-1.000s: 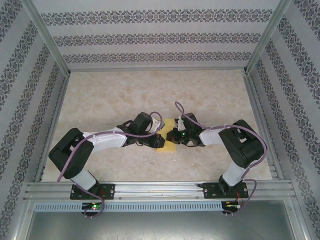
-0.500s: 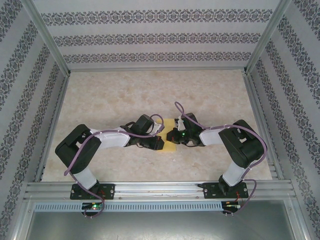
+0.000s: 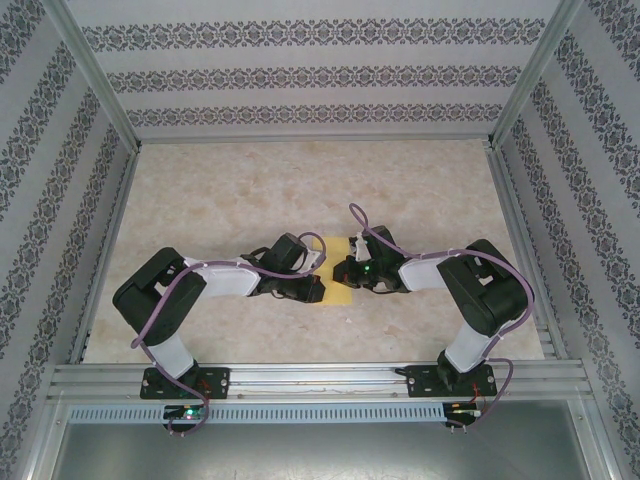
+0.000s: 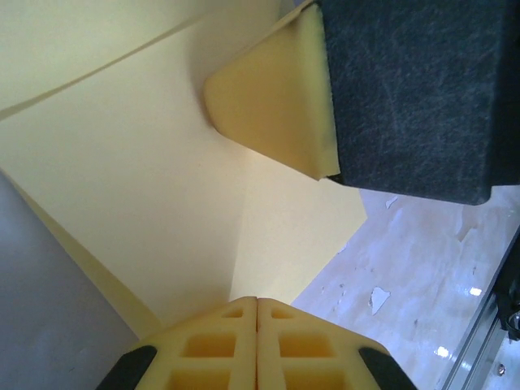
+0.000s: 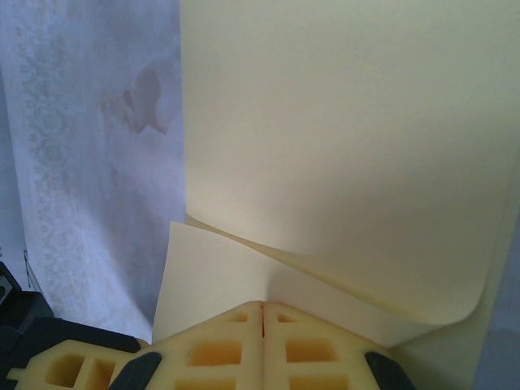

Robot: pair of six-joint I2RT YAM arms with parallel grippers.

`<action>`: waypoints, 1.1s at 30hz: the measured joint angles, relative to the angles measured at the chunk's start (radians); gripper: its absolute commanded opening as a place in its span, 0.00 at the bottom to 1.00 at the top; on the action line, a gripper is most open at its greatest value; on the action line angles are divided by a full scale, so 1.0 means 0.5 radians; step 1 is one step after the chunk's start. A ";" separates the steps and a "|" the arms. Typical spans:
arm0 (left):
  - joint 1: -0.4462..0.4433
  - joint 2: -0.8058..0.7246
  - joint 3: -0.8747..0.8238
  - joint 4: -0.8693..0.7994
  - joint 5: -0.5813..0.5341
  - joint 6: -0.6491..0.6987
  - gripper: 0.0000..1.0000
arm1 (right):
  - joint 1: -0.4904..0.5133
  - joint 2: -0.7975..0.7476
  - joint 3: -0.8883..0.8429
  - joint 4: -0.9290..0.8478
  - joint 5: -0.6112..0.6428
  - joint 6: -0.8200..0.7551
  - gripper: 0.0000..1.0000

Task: Fold a paper plane with a square sheet of paper (fold left side to right side)
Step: Fold the triangle a second time at the center of the table.

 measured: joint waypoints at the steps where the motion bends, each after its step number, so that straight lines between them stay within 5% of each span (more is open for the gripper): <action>1: 0.000 0.000 -0.002 0.002 0.000 0.000 0.07 | 0.000 0.000 0.000 0.000 -0.001 0.000 0.00; 33: 0.000 0.012 -0.089 0.121 -0.043 -0.006 0.00 | -0.011 -0.045 0.053 -0.134 -0.023 -0.061 0.00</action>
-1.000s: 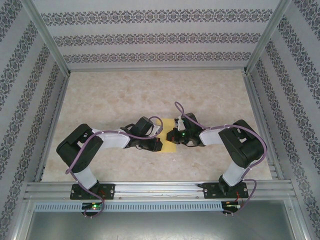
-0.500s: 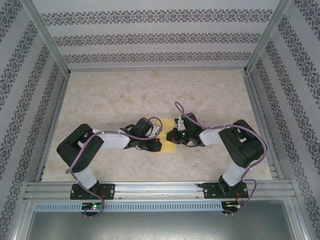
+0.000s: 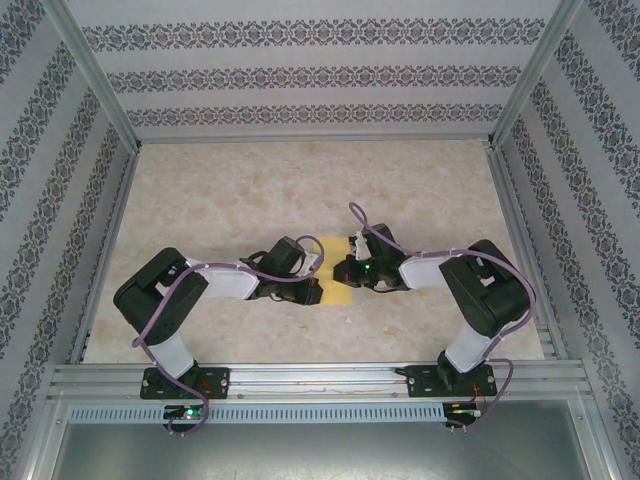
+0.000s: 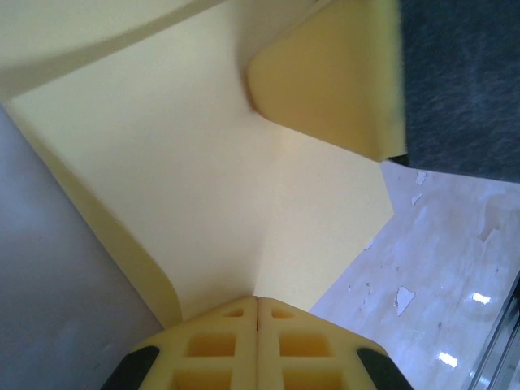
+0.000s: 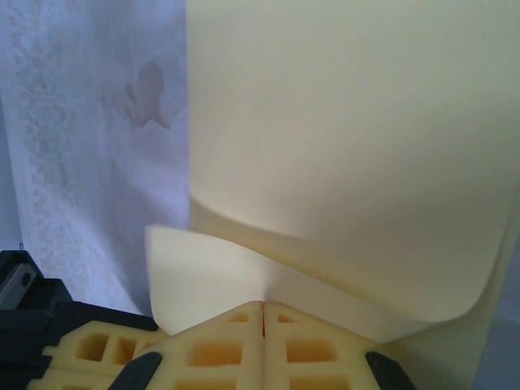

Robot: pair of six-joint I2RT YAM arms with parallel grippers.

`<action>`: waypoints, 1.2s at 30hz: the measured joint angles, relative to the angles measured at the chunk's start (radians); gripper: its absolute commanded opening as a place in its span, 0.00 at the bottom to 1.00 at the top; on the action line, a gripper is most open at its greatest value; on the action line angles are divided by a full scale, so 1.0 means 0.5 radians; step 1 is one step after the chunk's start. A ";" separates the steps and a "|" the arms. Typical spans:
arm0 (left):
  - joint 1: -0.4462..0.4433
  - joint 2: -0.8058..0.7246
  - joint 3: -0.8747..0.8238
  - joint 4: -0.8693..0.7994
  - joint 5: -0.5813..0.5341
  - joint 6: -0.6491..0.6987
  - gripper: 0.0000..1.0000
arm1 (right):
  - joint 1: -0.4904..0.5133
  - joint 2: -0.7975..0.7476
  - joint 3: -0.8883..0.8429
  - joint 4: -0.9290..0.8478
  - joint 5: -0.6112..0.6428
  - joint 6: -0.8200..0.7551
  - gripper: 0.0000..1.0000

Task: Fold a paper plane with a square sheet of paper (fold left side to right side)
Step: Fold the triangle a second time at the center of the table.

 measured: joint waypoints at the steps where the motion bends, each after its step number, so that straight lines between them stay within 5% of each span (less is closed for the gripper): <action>1: 0.000 0.001 -0.002 0.008 0.000 -0.002 0.00 | -0.003 -0.018 0.002 -0.010 0.000 -0.002 0.00; 18: 0.000 0.026 -0.026 0.123 0.016 -0.018 0.00 | 0.181 -0.095 -0.107 0.153 0.091 0.047 0.00; 36: 0.001 0.036 -0.034 0.156 0.007 -0.085 0.00 | 0.135 0.005 -0.107 0.218 0.134 -0.015 0.00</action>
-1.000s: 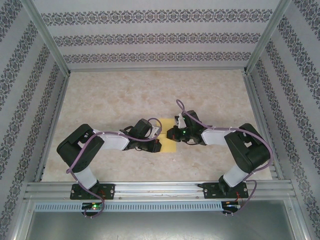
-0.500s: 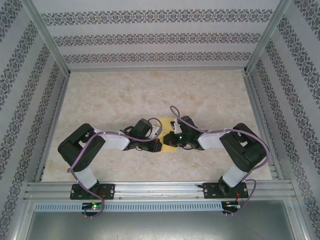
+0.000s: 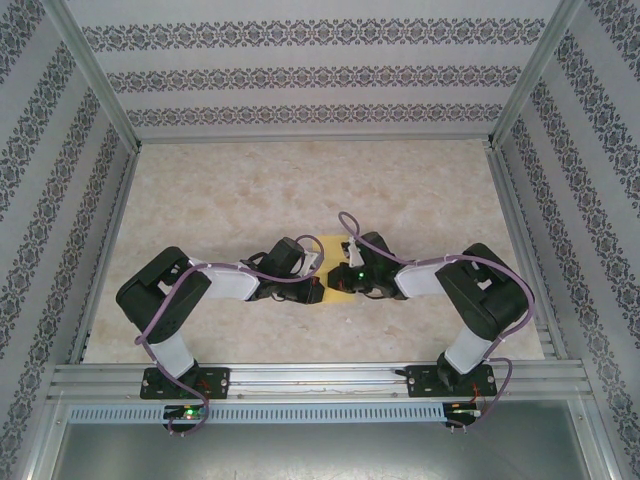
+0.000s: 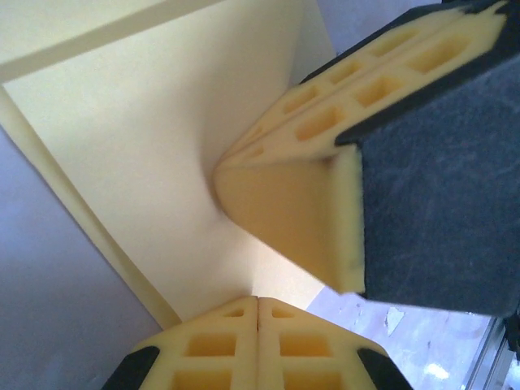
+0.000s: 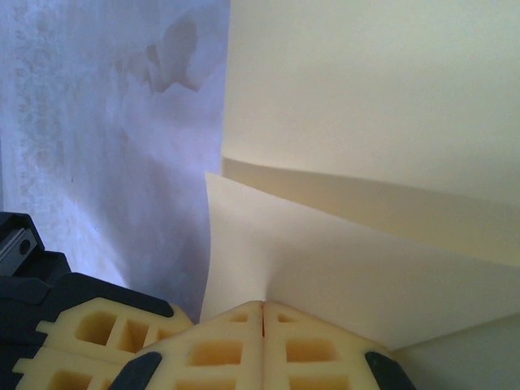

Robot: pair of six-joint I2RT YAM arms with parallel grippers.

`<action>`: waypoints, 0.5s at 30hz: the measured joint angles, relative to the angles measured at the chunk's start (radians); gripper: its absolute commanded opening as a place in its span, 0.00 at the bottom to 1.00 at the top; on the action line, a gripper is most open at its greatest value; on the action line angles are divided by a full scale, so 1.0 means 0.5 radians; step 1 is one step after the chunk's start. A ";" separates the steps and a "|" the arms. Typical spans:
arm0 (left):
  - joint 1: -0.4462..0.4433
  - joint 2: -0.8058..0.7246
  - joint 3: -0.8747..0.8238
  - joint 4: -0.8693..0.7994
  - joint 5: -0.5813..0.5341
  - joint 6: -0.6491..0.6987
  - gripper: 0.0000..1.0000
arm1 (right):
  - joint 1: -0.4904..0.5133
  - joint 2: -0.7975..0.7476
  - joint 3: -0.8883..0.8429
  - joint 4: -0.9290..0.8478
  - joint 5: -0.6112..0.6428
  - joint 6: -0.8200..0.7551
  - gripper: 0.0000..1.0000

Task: Fold a paper plane with a square sheet of paper (fold left side to right side)
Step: Fold the triangle a second time at the center of the table.

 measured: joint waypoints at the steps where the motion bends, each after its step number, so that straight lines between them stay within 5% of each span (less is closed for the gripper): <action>1: 0.000 0.001 -0.005 0.014 0.000 -0.007 0.00 | -0.015 0.000 0.000 -0.001 -0.003 -0.008 0.00; 15: 0.000 0.003 -0.030 0.077 0.001 -0.027 0.00 | -0.286 0.003 0.000 -0.017 -0.058 -0.144 0.00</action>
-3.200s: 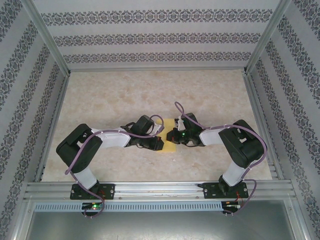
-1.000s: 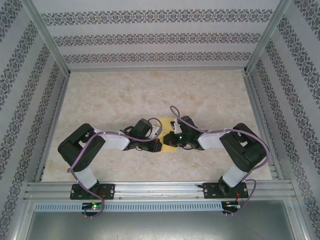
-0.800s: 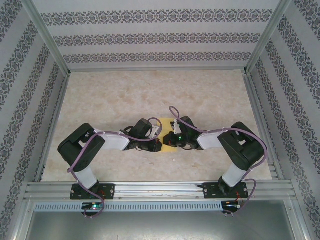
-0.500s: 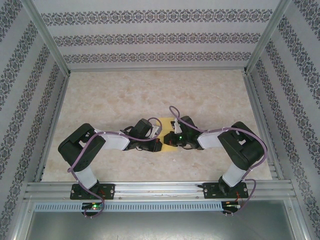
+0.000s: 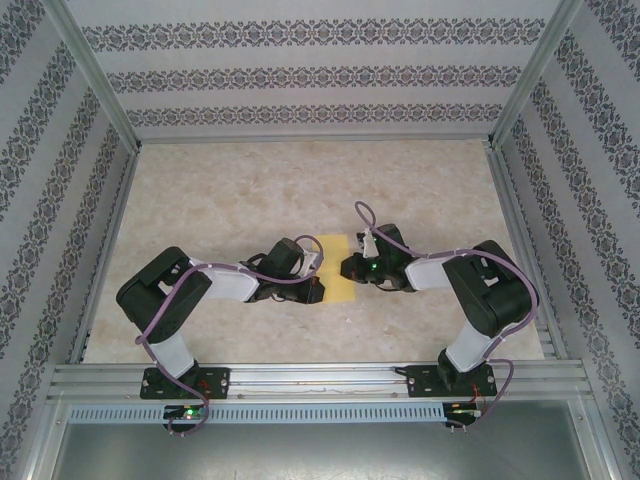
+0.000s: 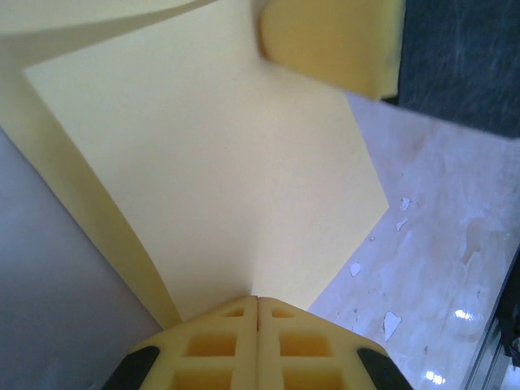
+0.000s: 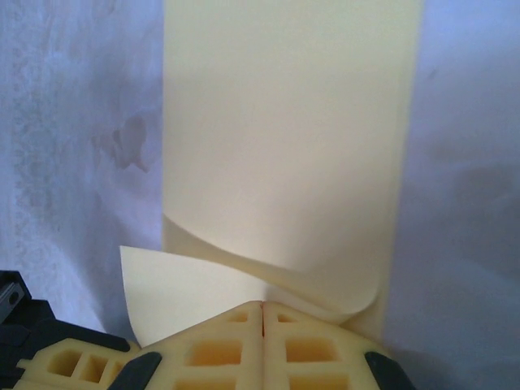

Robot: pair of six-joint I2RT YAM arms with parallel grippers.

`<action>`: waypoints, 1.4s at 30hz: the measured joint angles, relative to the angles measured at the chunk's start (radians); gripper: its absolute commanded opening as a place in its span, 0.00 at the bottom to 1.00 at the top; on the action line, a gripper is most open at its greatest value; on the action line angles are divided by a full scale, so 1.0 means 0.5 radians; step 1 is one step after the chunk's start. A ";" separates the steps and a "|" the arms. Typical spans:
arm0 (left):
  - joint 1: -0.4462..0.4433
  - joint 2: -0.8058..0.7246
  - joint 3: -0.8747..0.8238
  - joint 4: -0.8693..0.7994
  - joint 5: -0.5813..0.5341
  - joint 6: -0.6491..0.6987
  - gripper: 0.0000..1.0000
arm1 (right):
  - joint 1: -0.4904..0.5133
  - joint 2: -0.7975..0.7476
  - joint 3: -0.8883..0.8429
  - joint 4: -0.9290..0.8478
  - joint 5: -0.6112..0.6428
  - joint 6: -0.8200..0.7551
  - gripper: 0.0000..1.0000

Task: Fold a paper plane with a square sheet of paper (fold left side to right side)
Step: Fold the triangle a second time at the center of the table.

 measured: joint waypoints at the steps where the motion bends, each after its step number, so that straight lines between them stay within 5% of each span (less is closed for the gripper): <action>1: 0.000 0.000 0.000 0.000 0.000 0.000 0.00 | -0.021 0.002 0.000 0.001 -0.008 -0.005 0.00; 9: 0.001 0.000 -0.005 0.010 0.002 0.000 0.00 | -0.141 0.040 0.025 -0.014 -0.138 -0.043 0.00; 18: 0.009 -0.002 -0.011 0.024 0.014 0.000 0.00 | -0.248 -0.132 0.040 -0.179 -0.018 -0.097 0.00; 31: 0.009 -0.004 -0.012 0.025 0.014 0.000 0.00 | 0.155 -0.196 -0.040 -0.017 0.001 0.108 0.00; 42: 0.009 -0.005 -0.012 0.024 0.013 -0.001 0.00 | 0.140 -0.006 0.008 0.018 0.067 0.108 0.00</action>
